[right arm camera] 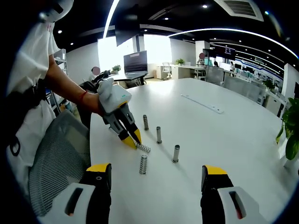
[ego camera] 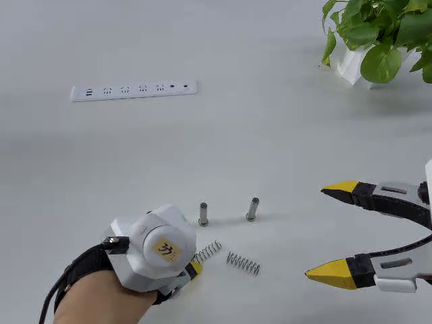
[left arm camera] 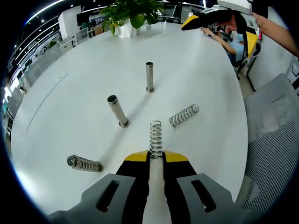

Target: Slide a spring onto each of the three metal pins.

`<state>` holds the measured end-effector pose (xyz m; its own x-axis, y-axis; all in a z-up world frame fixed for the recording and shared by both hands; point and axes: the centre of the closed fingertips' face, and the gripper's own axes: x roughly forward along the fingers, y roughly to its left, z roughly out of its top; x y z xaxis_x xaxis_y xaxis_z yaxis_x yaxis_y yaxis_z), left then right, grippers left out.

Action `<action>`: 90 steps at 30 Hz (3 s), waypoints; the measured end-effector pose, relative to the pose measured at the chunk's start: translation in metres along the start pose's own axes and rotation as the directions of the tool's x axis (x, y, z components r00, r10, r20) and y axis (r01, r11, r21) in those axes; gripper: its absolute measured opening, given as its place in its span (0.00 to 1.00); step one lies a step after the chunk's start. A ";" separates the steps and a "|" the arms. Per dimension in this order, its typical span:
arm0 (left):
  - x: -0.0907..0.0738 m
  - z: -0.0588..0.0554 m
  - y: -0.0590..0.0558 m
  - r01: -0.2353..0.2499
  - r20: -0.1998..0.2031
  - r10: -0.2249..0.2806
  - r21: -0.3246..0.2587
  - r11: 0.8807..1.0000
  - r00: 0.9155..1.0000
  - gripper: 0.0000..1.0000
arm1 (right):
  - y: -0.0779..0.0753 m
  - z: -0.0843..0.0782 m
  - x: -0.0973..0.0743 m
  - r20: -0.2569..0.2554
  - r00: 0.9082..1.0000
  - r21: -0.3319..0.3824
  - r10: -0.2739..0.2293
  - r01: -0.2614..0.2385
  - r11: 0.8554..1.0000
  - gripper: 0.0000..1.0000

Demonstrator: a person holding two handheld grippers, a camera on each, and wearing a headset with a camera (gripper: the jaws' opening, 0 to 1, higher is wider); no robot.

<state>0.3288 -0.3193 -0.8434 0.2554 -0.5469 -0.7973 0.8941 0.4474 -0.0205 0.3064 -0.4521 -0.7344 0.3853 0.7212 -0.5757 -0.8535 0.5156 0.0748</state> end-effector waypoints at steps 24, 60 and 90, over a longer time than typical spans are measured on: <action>-0.018 0.001 -0.003 0.026 0.074 -0.022 -0.048 0.999 0.997 0.07 | 0.006 -0.001 0.003 -0.019 1.000 -0.011 0.016 -0.016 1.000 0.80; -0.116 0.079 -0.057 0.155 0.388 -0.178 0.089 0.984 0.904 0.07 | 0.070 0.079 0.034 0.016 0.948 -0.131 0.318 -0.313 0.941 0.30; -0.123 0.085 -0.069 0.195 0.423 -0.231 0.128 0.972 0.876 0.07 | 0.088 0.082 0.025 -0.045 0.916 -0.156 0.400 -0.402 0.902 0.07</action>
<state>0.2670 -0.3425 -0.6925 0.1727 -0.8820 -0.4385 0.9663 0.2380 -0.0981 0.2691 -0.3509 -0.6754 -0.0040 0.8457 -0.5336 -0.9797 0.1037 0.1718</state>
